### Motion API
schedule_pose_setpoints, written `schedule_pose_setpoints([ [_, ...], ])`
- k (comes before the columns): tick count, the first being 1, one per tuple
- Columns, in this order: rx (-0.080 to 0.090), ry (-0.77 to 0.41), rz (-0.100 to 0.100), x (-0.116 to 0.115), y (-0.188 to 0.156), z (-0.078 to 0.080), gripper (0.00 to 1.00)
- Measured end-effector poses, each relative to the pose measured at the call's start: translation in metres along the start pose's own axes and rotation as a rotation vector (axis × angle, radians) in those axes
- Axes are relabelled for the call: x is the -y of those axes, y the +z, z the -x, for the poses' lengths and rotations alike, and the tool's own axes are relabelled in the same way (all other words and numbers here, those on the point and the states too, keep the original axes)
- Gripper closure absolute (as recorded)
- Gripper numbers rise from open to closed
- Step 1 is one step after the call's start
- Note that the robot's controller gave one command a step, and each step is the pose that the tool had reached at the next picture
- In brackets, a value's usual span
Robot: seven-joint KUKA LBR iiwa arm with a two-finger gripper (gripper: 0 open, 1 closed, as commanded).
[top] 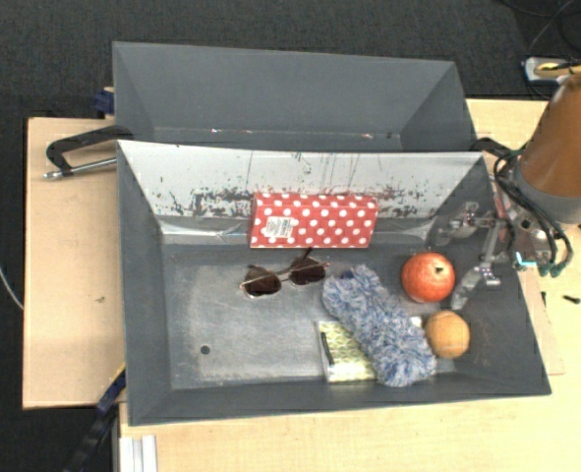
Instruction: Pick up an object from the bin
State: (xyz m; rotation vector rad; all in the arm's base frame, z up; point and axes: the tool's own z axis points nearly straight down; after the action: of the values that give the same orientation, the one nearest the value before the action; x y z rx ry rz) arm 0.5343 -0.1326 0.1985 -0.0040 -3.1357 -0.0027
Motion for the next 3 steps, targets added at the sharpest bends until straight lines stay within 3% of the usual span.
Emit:
schedule_pose_setpoints([
  [1,0.008,-0.002,-0.002,-0.001,-0.004,0.002,0.00],
  [2,0.010,-0.223,-0.003,-0.012,0.013,-0.001,0.00],
  [3,0.008,-0.499,-0.002,-0.007,0.035,-0.012,0.00],
])
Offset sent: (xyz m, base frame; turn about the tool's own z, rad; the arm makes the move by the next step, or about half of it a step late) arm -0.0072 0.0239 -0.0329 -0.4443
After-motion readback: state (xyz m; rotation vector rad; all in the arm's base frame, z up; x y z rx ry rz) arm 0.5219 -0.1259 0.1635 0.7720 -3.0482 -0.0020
